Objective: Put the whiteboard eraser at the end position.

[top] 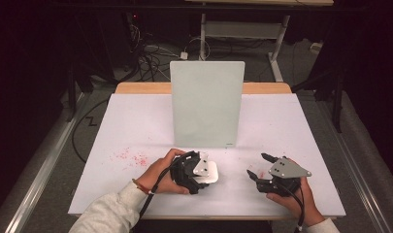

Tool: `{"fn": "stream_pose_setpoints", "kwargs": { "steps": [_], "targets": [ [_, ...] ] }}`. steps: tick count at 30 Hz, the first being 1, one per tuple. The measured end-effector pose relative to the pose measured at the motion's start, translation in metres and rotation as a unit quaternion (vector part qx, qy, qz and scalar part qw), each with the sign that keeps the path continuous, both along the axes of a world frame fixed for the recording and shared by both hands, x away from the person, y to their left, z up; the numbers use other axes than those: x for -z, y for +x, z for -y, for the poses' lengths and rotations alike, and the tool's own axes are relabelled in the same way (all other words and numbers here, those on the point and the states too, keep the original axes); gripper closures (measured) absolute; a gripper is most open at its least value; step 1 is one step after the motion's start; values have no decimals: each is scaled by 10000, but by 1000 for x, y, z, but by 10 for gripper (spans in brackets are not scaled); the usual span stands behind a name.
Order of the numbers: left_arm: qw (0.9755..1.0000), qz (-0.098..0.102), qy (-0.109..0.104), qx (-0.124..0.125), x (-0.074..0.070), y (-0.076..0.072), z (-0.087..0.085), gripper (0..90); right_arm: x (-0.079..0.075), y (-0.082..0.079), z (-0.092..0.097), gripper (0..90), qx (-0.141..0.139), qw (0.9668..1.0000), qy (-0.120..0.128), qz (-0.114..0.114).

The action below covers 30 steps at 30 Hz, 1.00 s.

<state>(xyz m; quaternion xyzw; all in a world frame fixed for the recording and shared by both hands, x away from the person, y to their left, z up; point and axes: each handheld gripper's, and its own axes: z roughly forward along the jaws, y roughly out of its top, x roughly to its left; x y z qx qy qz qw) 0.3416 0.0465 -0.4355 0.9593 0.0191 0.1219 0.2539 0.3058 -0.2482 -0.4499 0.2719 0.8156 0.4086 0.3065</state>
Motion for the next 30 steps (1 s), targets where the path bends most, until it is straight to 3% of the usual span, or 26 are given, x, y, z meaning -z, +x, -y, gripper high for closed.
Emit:
{"fn": "stream_pose_setpoints", "kwargs": {
  "steps": [11,14,21,30],
  "targets": [
    [9999,101,93,39,12,-3,13,274,1,0,1,280,10,10000,-23,-1],
    [9998,81,-156,46,9,-5,12,248,0,-2,-1,278,-15,10000,-66,30],
    [9979,305,-570,-76,-2,-11,3,210,0,-4,-4,278,-79,9999,-120,70],
    [9924,587,-1015,-374,-10,-9,-11,203,-1,-4,-4,277,-108,9999,-101,73]
  ]
}}
